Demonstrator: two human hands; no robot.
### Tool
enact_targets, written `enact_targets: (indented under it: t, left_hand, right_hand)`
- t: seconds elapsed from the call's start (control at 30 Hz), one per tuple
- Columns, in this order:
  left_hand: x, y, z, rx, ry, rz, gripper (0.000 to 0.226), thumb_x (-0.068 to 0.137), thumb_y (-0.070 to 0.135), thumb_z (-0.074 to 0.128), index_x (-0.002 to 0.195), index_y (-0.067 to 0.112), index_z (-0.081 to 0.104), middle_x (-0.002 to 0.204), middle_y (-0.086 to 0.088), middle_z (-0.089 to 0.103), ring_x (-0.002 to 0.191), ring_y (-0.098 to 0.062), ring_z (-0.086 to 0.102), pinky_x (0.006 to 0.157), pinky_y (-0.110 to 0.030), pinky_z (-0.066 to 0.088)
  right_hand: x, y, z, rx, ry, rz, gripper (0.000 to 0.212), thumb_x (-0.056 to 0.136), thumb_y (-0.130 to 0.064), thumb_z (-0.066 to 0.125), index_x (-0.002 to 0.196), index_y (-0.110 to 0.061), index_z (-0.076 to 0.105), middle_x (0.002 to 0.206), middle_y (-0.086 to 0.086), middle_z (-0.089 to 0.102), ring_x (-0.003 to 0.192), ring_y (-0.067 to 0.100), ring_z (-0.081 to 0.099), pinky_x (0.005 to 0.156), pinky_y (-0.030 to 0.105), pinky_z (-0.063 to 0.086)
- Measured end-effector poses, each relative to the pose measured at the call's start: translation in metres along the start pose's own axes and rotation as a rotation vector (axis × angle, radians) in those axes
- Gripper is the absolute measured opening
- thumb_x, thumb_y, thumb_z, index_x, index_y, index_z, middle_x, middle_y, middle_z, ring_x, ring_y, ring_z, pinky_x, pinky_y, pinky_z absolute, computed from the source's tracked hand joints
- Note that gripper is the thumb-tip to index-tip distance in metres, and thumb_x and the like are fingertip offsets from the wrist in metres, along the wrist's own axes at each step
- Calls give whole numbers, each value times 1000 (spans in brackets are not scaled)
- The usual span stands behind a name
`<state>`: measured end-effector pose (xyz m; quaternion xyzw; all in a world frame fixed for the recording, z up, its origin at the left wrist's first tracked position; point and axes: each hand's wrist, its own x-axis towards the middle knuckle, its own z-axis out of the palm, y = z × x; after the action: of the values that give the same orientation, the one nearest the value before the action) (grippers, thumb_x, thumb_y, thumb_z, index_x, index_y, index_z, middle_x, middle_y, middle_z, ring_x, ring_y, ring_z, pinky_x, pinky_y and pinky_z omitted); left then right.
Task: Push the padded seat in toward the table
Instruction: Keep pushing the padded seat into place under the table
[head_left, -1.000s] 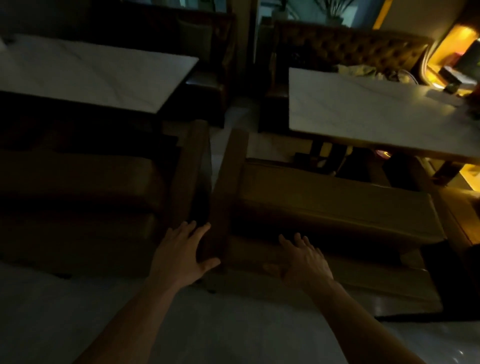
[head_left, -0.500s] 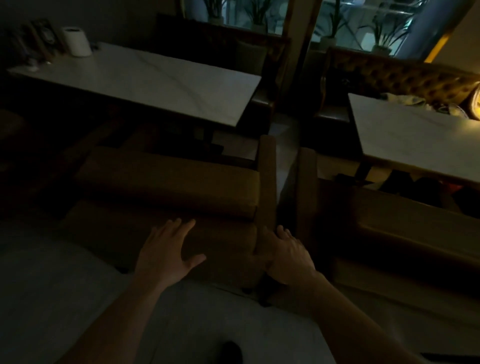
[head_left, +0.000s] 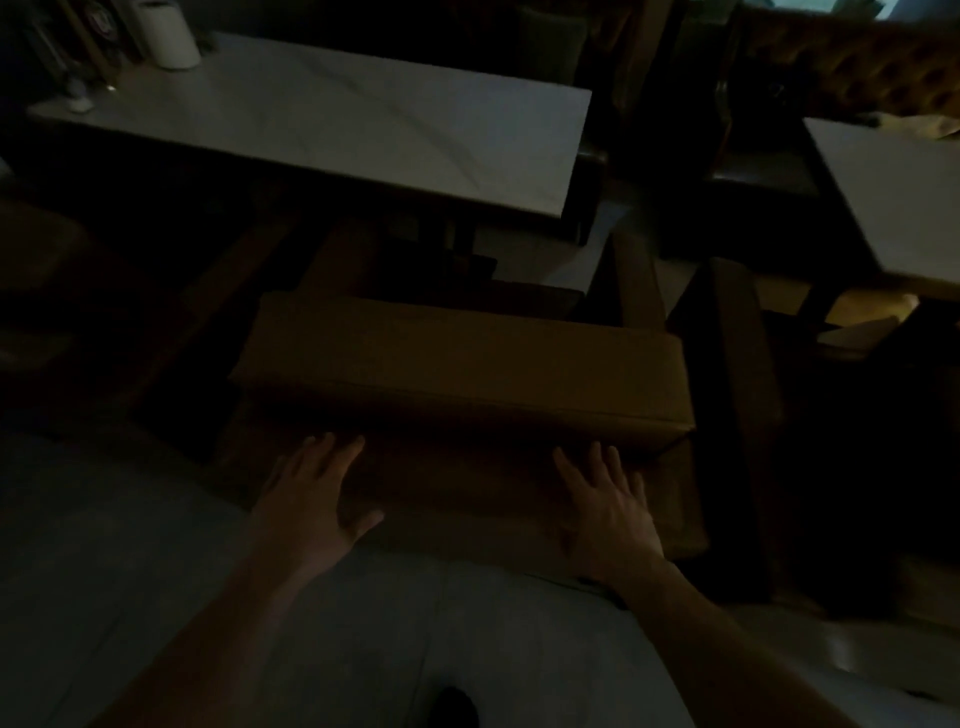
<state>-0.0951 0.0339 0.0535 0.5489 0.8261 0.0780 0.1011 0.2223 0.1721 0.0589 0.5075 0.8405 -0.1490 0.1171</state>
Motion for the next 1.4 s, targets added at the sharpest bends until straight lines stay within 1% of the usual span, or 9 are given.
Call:
enact_targets:
  t: [0.17, 0.3, 0.4, 0.53, 0.73, 0.97, 1.2, 1.3, 1.4]
  left_hand:
    - [26, -39, 17, 42, -25, 89, 97, 77, 68, 64, 154, 34, 16, 163, -5, 15, 150, -27, 6, 120, -50, 12]
    - [37, -61, 30, 46, -10, 123, 89, 81, 60, 64, 154, 31, 21, 161, -8, 20, 149, -32, 11, 119, -52, 12]
    - [44, -74, 36, 29, -2, 139, 73, 87, 53, 59, 151, 33, 30, 159, -7, 29, 147, -33, 18, 115, -54, 24]
    - [49, -82, 37, 38, 7, 162, 65, 89, 50, 57, 149, 36, 34, 156, -2, 35, 145, -32, 23, 106, -54, 38]
    - [52, -90, 35, 17, -18, 236, 63, 92, 40, 60, 149, 32, 35, 157, -5, 33, 145, -34, 23, 110, -53, 34]
    - [50, -117, 23, -6, -32, 249, 62, 89, 30, 67, 146, 28, 43, 155, -7, 36, 143, -38, 27, 106, -57, 37]
    - [59, -138, 13, -27, -81, 222, 63, 90, 30, 65, 147, 32, 39, 158, -3, 30, 147, -32, 19, 110, -55, 31]
    - [67, -143, 14, -36, -75, 210, 63, 92, 28, 62, 149, 32, 35, 160, -3, 26, 148, -31, 13, 116, -55, 23]
    - [85, -146, 7, -15, -53, 215, 65, 89, 26, 67, 147, 31, 38, 158, -5, 31, 146, -35, 20, 109, -59, 30]
  right_hand:
    - [21, -9, 19, 8, -11, 107, 105, 84, -72, 54, 152, -40, -20, 164, 18, -17, 149, 40, -21, 121, 62, 2]
    - [31, -13, 30, 24, 0, 179, 104, 82, -73, 55, 157, -36, -7, 165, 20, -6, 151, 43, -9, 119, 65, 9]
    - [30, -18, 39, 4, 96, 202, 100, 79, -82, 44, 158, -33, 6, 164, 22, 9, 151, 43, 3, 118, 64, 13]
    - [27, -23, 46, 15, 145, 214, 101, 76, -85, 36, 158, -31, 10, 164, 21, 13, 151, 43, 6, 118, 64, 14]
    - [26, -35, 48, 3, 145, 265, 101, 78, -83, 43, 158, -28, 11, 163, 23, 14, 150, 44, 7, 117, 64, 15]
    - [16, -72, 61, -6, 143, 315, 100, 80, -85, 34, 157, -28, 9, 163, 24, 11, 151, 43, 6, 118, 62, 15]
    - [17, -97, 65, 5, 132, 345, 103, 74, -88, 26, 157, -30, 6, 163, 24, 8, 151, 43, 4, 119, 64, 15]
    - [28, -104, 67, 26, 120, 359, 105, 73, -88, 27, 157, -30, 3, 163, 26, 5, 150, 45, 1, 118, 66, 13]
    - [42, -108, 68, 68, 146, 348, 102, 77, -86, 32, 157, -31, 3, 163, 27, 1, 150, 46, -4, 118, 68, 8]
